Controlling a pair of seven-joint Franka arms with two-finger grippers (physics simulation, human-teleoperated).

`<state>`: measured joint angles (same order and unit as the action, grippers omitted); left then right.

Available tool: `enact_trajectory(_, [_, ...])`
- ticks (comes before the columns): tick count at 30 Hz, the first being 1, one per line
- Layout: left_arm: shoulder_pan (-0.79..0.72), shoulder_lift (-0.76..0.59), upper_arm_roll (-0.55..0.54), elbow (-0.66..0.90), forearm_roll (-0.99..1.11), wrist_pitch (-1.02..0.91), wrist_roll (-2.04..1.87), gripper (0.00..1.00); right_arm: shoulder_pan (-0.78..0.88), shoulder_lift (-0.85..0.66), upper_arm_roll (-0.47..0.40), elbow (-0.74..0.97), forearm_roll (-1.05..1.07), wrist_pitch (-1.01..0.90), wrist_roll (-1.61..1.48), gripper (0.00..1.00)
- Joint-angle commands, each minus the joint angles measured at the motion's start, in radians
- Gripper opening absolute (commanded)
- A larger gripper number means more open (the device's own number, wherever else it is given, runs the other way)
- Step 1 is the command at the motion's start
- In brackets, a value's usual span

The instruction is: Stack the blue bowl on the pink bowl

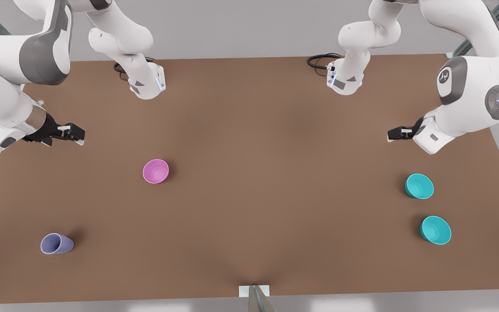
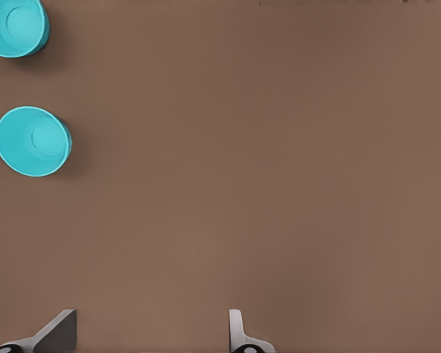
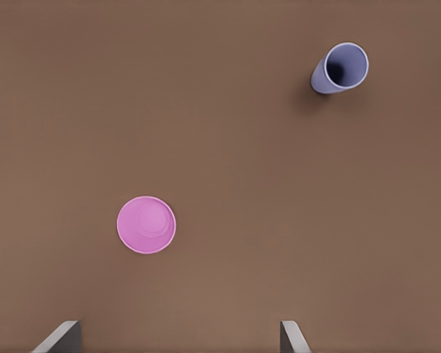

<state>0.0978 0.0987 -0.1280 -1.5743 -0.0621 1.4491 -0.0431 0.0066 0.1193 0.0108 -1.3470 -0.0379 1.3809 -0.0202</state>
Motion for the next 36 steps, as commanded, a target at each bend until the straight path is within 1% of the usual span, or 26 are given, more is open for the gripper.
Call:
enact_trajectory(1, [-0.004,-0.001,-0.001,0.0,0.001,0.005,-0.032,1.0,0.0,0.0,0.0,0.002,0.001,0.004,-0.023,1.0])
enact_trajectory(3, [0.002,-0.001,-0.001,0.0,-0.001,0.005,-0.032,1.0,0.0,0.013,0.0,0.008,-0.002,-0.009,-0.11,1.0])
enact_trajectory(4, [0.002,0.006,-0.001,0.0,-0.001,0.005,-0.032,1.0,0.001,0.057,0.003,0.0,-0.01,-0.054,-0.162,1.0])
enact_trajectory(5, [0.002,0.009,-0.001,0.0,-0.001,0.005,-0.032,1.0,0.018,0.102,0.014,0.002,-0.016,-0.051,-0.161,1.0])
enact_trajectory(6, [0.002,0.009,-0.001,0.0,-0.001,0.005,-0.032,1.0,0.049,0.14,0.014,-0.044,-0.013,-0.048,-0.127,1.0])
enact_trajectory(8, [0.002,0.009,-0.001,0.0,-0.001,0.005,-0.032,1.0,0.047,0.197,0.012,-0.081,0.042,0.007,-0.102,1.0])
enact_trajectory(11, [0.003,0.009,-0.001,0.0,-0.001,0.004,-0.032,1.0,0.036,0.197,0.005,-0.296,0.073,0.27,-0.101,1.0])
enact_trajectory(16, [0.003,0.009,-0.001,0.0,-0.001,0.004,-0.032,1.0,-0.003,0.206,0.006,-0.509,0.128,0.615,-0.092,1.0])
enact_trajectory(18, [0.003,0.007,-0.001,0.0,-0.001,0.004,-0.032,1.0,-0.003,0.201,0.011,-0.552,0.141,0.73,-0.092,1.0])
enact_trajectory(23, [0.003,0.007,-0.001,0.002,-0.001,-0.006,-0.032,1.0,0.001,0.169,0.021,-0.681,0.202,0.754,-0.093,1.0])
enact_trajectory(26, [0.003,0.007,-0.001,0.004,-0.001,-0.009,-0.034,1.0,0.001,0.184,0.021,-0.709,0.236,0.77,-0.093,1.0])
enact_trajectory(30, [0.003,0.007,-0.001,0.002,-0.001,-0.009,-0.032,1.0,0.003,0.206,0.028,-0.77,0.268,0.848,-0.093,1.0])
enact_trajectory(32, [0.003,0.007,-0.001,0.002,-0.001,-0.009,-0.032,1.0,0.003,0.218,0.029,-0.819,0.268,0.919,-0.093,1.0])
enact_trajectory(36, [0.003,0.009,-0.001,0.002,-0.001,-0.009,-0.032,1.0,0.003,0.267,0.031,-0.831,0.268,0.983,-0.096,1.0])
